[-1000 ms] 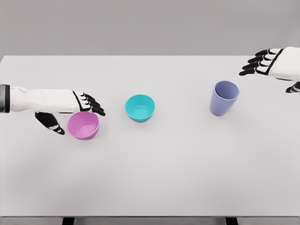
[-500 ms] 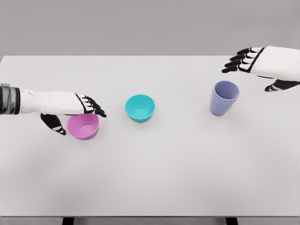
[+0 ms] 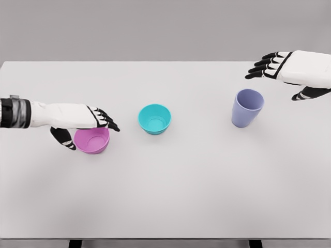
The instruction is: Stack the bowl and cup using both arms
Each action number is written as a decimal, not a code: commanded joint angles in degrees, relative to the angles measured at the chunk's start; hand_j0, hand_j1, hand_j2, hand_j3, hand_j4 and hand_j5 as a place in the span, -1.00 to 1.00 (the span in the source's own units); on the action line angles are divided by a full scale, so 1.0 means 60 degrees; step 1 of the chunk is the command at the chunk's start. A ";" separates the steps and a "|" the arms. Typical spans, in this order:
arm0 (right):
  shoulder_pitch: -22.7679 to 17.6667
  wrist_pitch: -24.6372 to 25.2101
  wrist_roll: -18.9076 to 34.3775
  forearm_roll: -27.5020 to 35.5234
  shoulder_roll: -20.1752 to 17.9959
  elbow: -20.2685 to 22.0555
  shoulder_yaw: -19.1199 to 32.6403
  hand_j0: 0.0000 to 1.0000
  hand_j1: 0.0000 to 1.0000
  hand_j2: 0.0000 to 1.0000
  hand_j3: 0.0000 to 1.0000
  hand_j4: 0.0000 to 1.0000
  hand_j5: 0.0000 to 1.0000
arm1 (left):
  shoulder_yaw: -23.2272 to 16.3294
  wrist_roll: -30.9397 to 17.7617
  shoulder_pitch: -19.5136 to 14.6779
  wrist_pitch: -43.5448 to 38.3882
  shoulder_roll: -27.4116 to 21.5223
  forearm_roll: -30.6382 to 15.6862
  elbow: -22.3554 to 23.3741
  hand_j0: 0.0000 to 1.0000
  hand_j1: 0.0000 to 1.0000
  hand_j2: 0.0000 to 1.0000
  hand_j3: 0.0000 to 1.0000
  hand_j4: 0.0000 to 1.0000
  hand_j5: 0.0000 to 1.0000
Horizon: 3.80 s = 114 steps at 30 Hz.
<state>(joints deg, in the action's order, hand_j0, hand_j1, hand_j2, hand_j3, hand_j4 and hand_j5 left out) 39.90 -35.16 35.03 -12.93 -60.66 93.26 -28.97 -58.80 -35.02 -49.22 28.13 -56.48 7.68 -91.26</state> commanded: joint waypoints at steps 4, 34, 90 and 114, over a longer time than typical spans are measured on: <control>0.0000 0.0027 -0.0005 0.0045 -0.0085 -0.0016 0.0024 1.00 1.00 1.00 1.00 1.00 1.00 | -0.0161 0.0003 0.0000 -0.0147 0.0052 0.0038 0.0035 1.00 1.00 1.00 1.00 1.00 1.00; 0.0044 0.0027 -0.0005 -0.0043 -0.0847 0.1024 0.0947 1.00 1.00 1.00 1.00 1.00 1.00 | -0.0278 0.0003 0.0103 -0.0133 0.0389 0.0258 0.0518 1.00 1.00 1.00 1.00 1.00 1.00; -0.0249 0.0027 -0.0005 -0.0102 0.0281 0.0672 0.0786 1.00 1.00 1.00 1.00 1.00 1.00 | -0.0132 0.0003 0.0000 -0.0103 0.0389 0.0243 0.0342 0.49 0.49 0.49 0.49 0.49 0.49; -0.0234 0.0027 -0.0005 -0.0102 0.0296 0.0672 0.0859 1.00 1.00 1.00 1.00 1.00 1.00 | 0.0234 0.0003 -0.0542 -0.0016 0.0477 0.0302 0.0064 0.48 0.48 0.48 0.48 0.48 0.48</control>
<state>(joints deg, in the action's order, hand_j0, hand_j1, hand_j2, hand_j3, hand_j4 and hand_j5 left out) 38.50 -35.17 35.03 -13.80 -58.83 97.30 -23.83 -57.55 -35.02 -52.65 28.16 -53.71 9.66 -90.86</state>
